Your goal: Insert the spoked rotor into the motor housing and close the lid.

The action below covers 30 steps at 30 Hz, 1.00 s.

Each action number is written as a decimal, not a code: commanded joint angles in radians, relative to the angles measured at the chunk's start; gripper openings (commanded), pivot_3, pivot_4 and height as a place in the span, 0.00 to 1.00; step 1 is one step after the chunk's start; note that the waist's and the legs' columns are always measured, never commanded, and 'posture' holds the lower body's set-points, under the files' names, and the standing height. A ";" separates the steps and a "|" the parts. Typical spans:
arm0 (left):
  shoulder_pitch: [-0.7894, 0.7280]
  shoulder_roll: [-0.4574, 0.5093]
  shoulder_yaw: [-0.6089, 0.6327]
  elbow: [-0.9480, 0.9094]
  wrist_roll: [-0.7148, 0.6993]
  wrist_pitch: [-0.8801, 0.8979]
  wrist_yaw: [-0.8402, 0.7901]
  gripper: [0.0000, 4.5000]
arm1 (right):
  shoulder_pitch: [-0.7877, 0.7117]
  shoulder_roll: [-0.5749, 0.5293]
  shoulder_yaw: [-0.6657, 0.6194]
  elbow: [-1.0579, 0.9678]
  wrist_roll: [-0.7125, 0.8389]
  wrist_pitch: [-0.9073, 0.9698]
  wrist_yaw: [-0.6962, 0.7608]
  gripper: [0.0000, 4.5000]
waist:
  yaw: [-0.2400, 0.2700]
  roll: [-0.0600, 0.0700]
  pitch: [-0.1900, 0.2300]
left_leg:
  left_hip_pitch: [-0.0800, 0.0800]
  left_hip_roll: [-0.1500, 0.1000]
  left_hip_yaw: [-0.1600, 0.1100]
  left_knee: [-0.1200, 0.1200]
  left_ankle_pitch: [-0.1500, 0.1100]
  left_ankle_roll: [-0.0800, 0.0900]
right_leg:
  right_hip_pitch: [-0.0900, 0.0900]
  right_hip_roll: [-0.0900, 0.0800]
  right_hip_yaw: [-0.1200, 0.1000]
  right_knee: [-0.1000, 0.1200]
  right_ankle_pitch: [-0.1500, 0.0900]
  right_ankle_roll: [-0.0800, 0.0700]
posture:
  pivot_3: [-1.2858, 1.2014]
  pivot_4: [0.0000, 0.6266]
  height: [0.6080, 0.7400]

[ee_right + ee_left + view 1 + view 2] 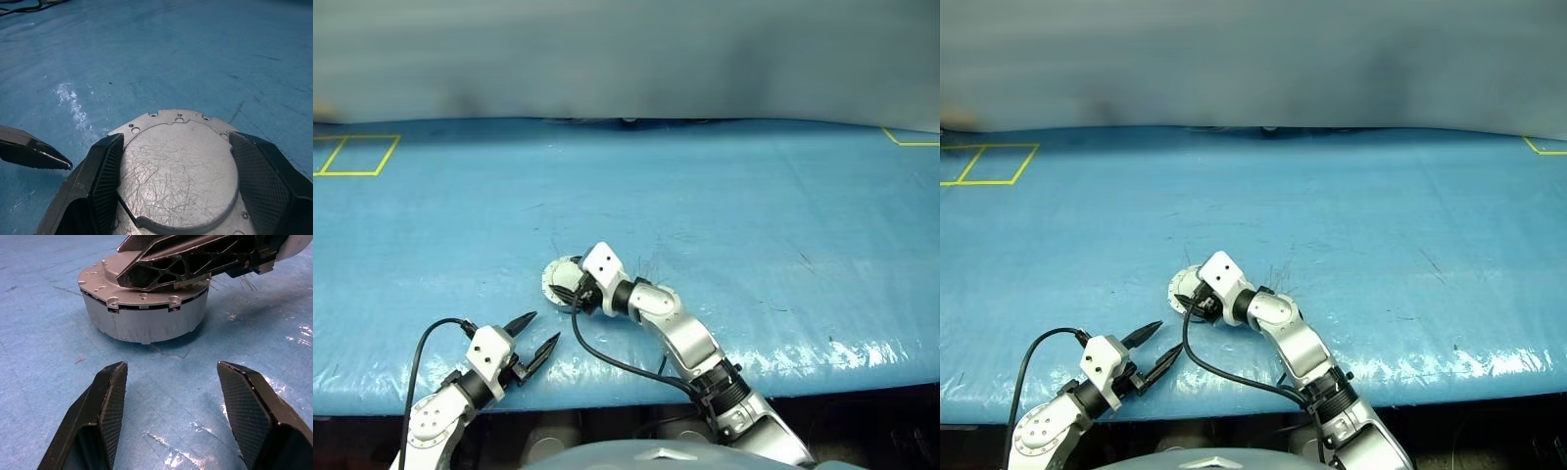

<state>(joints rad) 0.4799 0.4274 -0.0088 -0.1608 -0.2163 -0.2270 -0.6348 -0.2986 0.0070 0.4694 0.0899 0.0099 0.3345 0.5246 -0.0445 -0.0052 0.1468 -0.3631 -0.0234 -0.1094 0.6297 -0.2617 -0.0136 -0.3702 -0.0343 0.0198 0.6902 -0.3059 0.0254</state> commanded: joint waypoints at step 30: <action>0.000 -0.008 0.010 -0.001 -0.006 -0.021 -0.011 0.69 | -0.030 -0.086 0.086 0.057 -0.100 0.299 -0.033 0.68 | 0.004 0.006 -0.008 | 0.004 0.001 0.000 -0.001 0.000 0.000 | 0.003 -0.001 0.000 -0.002 -0.004 0.004 | 0.52 0.24 1.00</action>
<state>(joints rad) 0.4785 0.4224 -0.0086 -0.1565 -0.2161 -0.2296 -0.6428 -0.3735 -0.0264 0.5312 0.0397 -0.0327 0.5371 0.5020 -0.0403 0.0005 0.1386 -0.3586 -0.0226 -0.1093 0.6282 -0.2613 -0.0139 -0.3669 -0.0353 0.0196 0.6885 -0.3096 0.0290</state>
